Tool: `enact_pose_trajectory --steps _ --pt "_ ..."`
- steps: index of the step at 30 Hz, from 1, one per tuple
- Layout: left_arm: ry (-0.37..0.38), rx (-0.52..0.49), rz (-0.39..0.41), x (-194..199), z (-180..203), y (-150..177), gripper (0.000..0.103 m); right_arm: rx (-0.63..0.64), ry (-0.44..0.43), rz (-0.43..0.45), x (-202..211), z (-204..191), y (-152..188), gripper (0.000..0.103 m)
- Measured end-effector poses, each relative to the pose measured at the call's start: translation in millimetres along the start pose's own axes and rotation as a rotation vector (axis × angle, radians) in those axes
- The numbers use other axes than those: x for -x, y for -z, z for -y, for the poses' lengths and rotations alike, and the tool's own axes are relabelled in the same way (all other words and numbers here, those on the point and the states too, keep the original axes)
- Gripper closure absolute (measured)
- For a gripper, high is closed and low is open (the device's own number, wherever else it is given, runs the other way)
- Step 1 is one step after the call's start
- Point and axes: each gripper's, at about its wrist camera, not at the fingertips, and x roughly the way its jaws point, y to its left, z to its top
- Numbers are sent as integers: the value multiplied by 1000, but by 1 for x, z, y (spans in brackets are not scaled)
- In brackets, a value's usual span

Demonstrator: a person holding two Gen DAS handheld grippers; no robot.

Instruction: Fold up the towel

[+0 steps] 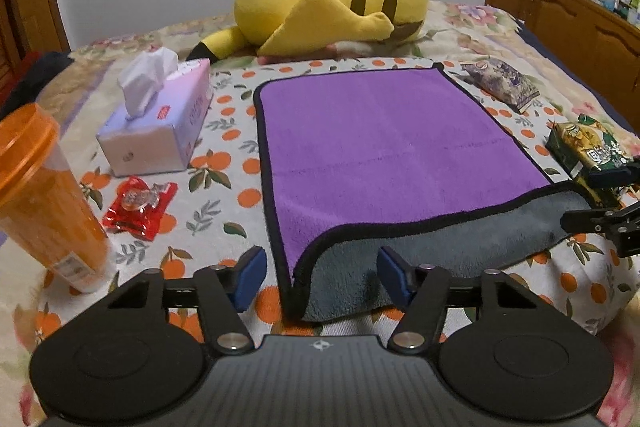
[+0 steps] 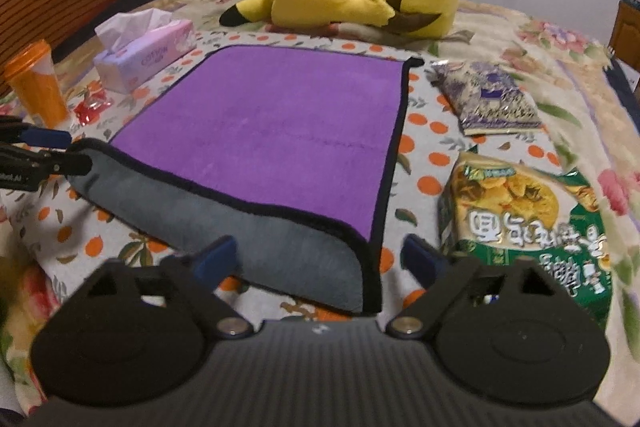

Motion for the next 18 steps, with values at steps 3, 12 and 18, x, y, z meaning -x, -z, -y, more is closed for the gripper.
enact_pose_trajectory --steps 3,12,18 --pt "16 15 -8 0 -1 0 49 1 -6 -10 -2 0 1 17" --pt "53 34 -26 -1 -1 3 60 -48 -45 -42 -7 8 2 29" --pt "50 28 -27 0 0 4 71 -27 -45 -41 -6 6 1 46"
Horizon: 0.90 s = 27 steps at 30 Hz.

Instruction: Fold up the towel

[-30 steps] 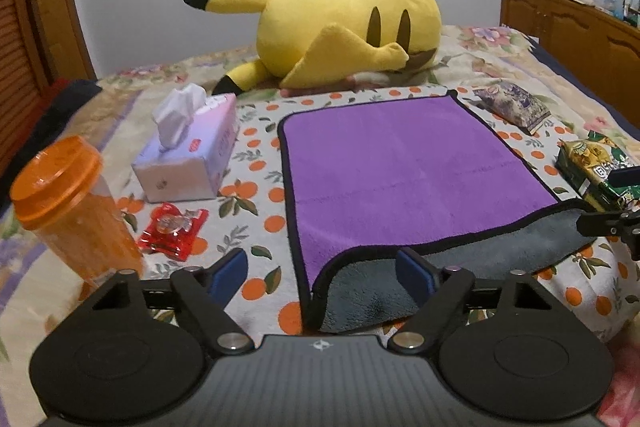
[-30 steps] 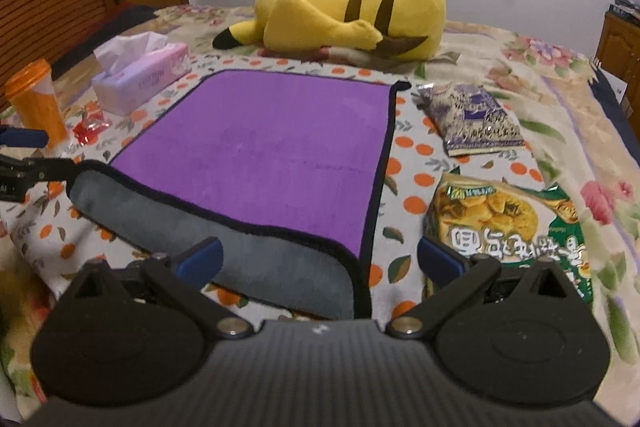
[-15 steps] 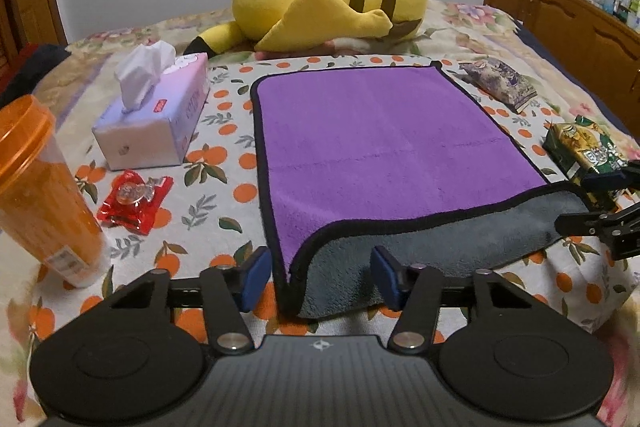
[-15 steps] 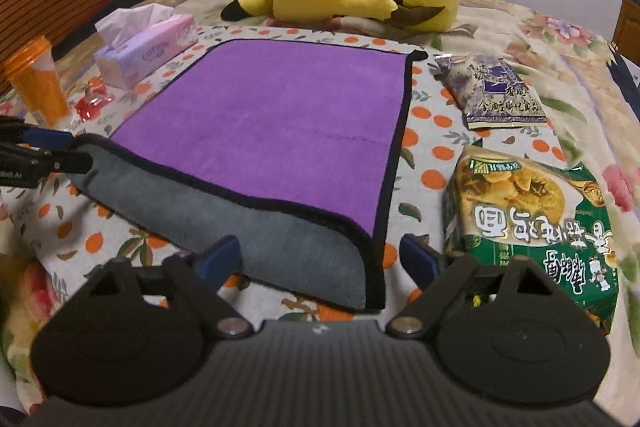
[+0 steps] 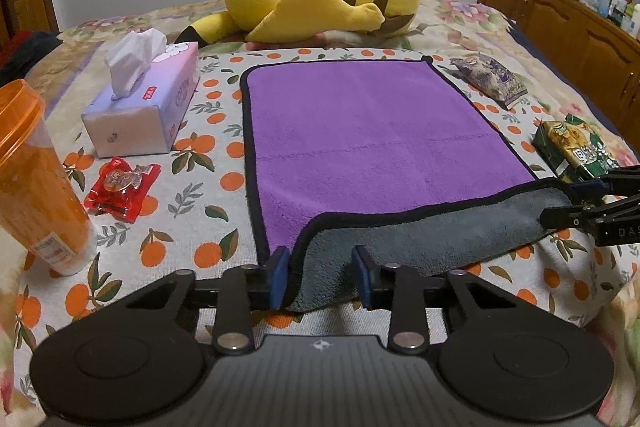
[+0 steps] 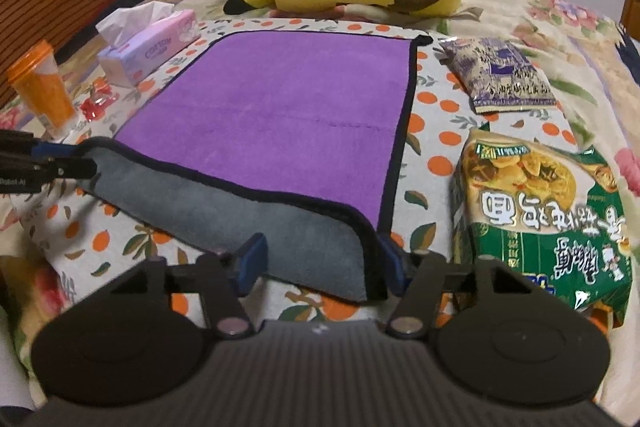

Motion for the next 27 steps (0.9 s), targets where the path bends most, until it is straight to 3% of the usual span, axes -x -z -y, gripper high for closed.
enact_pose_trajectory --steps 6,11,13,16,27 --pt "1 -2 -3 -1 0 1 81 5 15 -6 -1 2 0 74" --pt "-4 -4 0 -1 0 1 86 -7 28 -7 -3 6 1 84" --pt "-5 -4 1 -1 -1 1 88 -8 29 -7 -3 7 1 95" --pt "-3 -2 6 0 -2 1 94 -9 31 -5 -3 8 1 98" --pt "-1 13 59 11 -3 -4 96 -19 25 69 8 9 -4 98"
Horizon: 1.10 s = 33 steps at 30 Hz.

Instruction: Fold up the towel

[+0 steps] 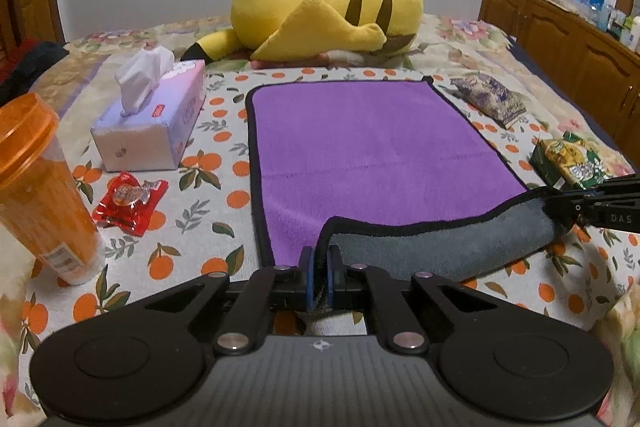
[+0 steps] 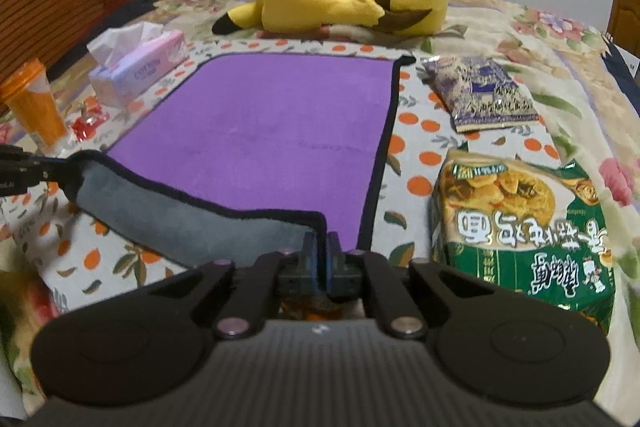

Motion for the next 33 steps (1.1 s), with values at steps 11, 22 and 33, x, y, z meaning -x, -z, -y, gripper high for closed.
enact_pose_trajectory --steps 11,22,33 --pt "16 -1 85 21 4 -10 96 -8 -21 98 17 2 -13 98" --pt "9 7 130 29 2 -18 96 -12 -23 145 19 9 -20 98" --pt "-6 -8 138 19 3 -22 97 15 -27 168 12 12 -26 98"
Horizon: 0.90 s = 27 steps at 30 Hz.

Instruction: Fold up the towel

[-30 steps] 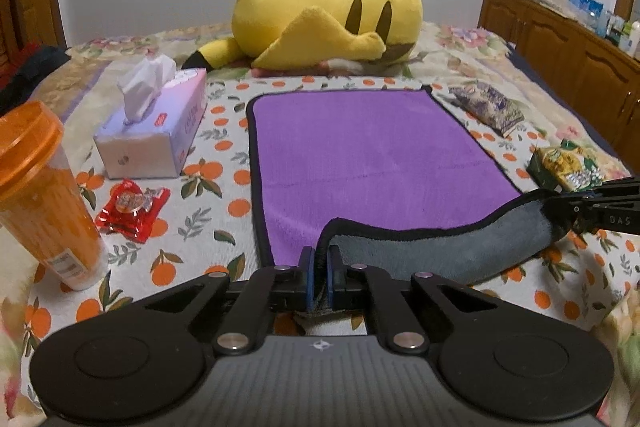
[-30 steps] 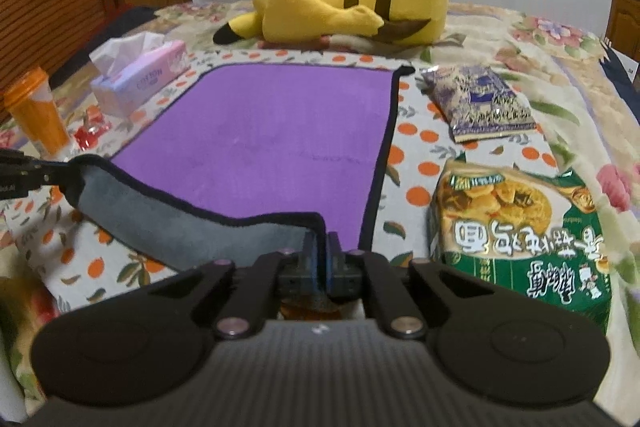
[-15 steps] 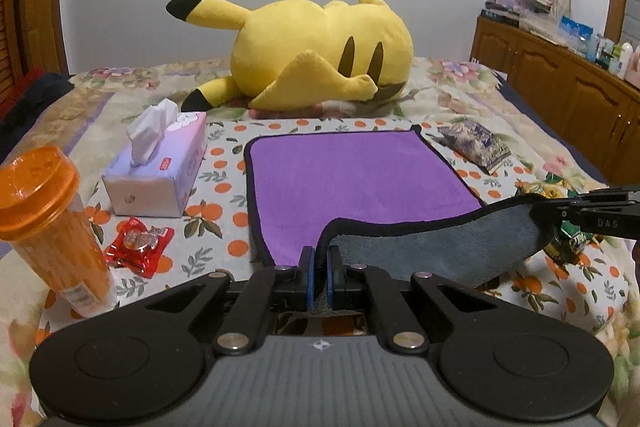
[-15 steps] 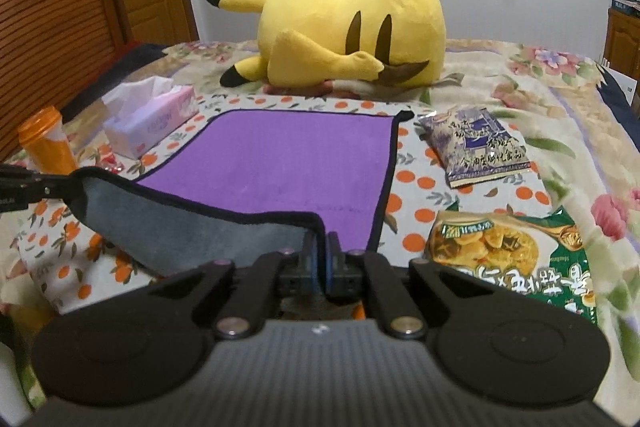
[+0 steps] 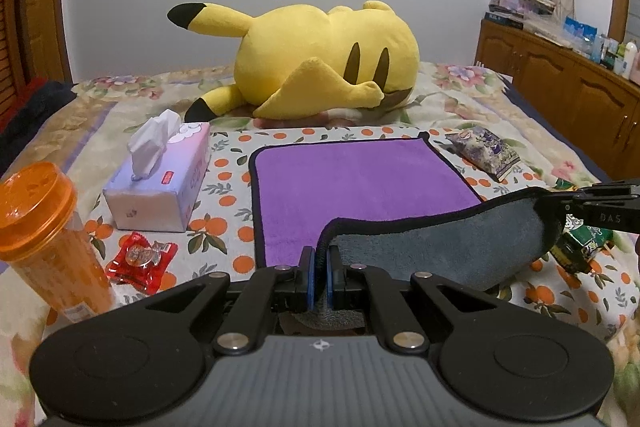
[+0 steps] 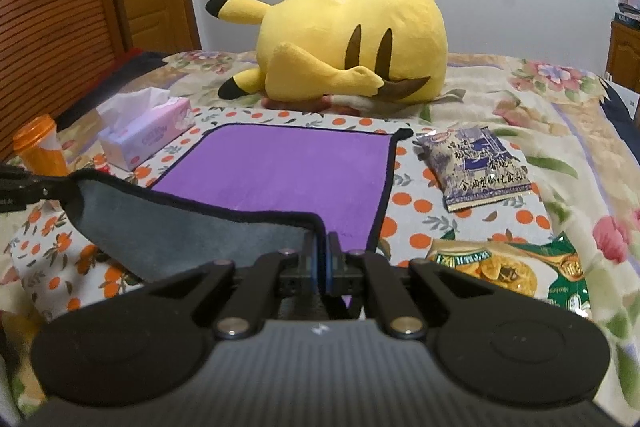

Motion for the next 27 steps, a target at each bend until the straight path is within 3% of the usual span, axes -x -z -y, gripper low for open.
enact_pose_trajectory --steps 27 --pt "-19 -64 33 -32 2 -22 97 49 17 24 -36 13 -10 98"
